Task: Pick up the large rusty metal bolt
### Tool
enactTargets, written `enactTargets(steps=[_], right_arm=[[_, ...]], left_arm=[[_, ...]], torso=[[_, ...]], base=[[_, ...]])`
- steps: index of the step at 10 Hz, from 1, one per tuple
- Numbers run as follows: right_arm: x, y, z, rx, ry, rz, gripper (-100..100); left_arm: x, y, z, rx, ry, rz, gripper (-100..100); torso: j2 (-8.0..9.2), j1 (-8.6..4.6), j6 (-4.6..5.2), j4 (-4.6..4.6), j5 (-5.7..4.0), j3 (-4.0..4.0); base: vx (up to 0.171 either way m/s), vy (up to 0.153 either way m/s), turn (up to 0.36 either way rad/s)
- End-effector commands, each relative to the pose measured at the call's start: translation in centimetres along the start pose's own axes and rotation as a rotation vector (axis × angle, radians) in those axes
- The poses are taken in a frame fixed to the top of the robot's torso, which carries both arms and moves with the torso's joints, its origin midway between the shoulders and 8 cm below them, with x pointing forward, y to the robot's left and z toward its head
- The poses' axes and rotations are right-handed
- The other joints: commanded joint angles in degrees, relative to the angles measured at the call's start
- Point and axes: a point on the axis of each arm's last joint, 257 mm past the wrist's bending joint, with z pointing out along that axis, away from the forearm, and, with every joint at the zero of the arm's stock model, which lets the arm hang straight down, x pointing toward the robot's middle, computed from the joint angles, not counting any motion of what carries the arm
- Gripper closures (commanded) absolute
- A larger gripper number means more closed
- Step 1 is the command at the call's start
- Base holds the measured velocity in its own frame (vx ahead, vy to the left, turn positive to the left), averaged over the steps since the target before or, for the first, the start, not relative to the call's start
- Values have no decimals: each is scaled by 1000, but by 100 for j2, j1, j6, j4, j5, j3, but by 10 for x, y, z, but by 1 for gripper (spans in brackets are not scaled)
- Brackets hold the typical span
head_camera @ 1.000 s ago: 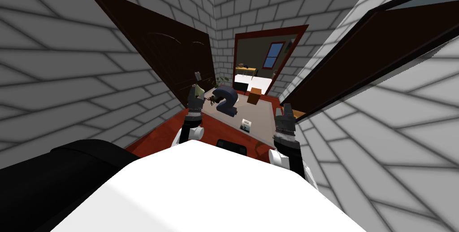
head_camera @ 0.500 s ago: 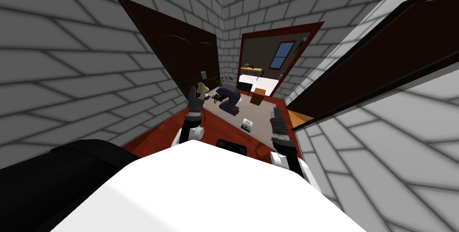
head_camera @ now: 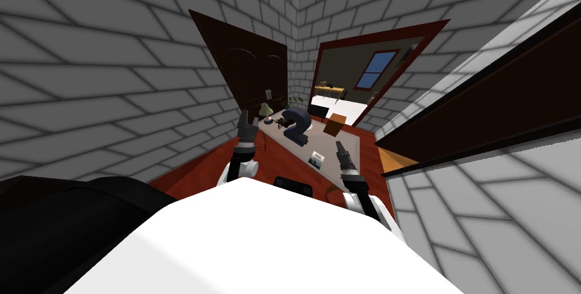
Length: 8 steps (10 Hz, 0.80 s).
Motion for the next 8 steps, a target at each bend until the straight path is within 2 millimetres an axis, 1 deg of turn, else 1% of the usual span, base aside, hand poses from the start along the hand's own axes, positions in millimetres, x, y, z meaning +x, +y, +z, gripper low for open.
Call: enactTargets(steps=[1,3,4,5,6,7,8], right_arm=[[6,-19,-6,38,25,-15,-100],[19,-51,-11,98,91,-75,-100],[22,-61,-15,118,96,-74,-100],[28,-79,-20,152,133,-108,-100],[33,-95,-24,181,169,-145,-100],[34,-105,-29,201,174,-145,-100],[38,-119,-33,223,210,-185,-100]], left_arm=[[0,0,0,0,0,0,0],[0,0,0,0,0,0,0],[0,0,0,0,0,0,0],[0,0,0,0,0,0,0],[0,0,0,0,0,0,0],[0,0,0,0,0,0,0],[0,0,0,0,0,0,0]], torso=[[0,0,0,0,0,0],[-8,6,1,-2,1,-4],[-10,9,1,-2,2,-6],[-11,9,5,-2,2,-7],[-13,12,2,-3,3,-7],[-17,16,0,-3,4,-10],[-18,13,7,-4,3,-10]], base=[[-19,-17,66],[-13,2,208],[-6,4,95],[-3,16,201],[6,26,319],[11,15,103],[12,27,183]])
